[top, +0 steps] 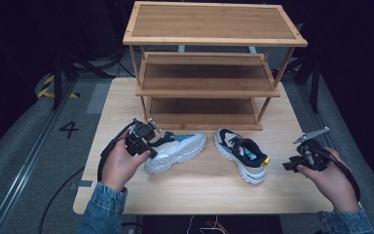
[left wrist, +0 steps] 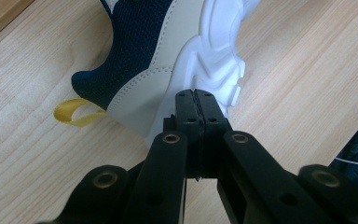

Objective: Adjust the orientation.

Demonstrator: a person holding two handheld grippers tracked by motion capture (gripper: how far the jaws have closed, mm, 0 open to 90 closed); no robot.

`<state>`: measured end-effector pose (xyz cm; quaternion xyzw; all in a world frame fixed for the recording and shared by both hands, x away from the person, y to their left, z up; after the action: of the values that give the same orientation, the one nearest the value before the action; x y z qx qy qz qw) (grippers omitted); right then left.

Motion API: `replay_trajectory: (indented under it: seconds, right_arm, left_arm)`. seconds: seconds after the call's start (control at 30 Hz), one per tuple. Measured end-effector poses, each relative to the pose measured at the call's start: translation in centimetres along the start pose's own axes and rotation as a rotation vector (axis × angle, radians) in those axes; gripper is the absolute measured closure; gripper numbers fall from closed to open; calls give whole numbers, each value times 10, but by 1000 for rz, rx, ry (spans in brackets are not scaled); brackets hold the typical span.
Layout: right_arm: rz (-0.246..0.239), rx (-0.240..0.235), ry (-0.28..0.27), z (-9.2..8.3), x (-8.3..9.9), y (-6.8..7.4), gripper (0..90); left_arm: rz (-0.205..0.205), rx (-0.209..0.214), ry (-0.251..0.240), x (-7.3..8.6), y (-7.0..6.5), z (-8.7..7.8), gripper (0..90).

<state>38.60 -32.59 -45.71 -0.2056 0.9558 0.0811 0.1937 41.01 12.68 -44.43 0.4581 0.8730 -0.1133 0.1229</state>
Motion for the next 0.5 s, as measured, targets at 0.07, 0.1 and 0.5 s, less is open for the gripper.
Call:
replay_trajectory:
  seconds: [0.07, 0.1, 0.5]
  right_arm:
    - [0, 1, 1, 0, 1, 0, 608]
    - [-2, 1, 1, 0, 1, 0, 608]
    - [-13, -9, 8, 4, -4, 4, 602]
  left_arm:
    - [-5, 10, 1, 0, 0, 0, 900]
    - [-5, 12, -3, 0, 0, 1, 900]
    - [28, 52, -4, 2, -16, -2, 900]
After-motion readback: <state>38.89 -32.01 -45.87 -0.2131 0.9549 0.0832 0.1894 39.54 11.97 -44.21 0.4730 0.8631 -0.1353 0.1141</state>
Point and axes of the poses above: each handheld gripper's, and its own axes: z roughly forward along the jaws, x roughly out of its underside, y roughly to its left, the point moved 8 cm from there along z, roughly forward along the jaws, and after that the axes turned 10 degrees about z, right-handed, at the moved point
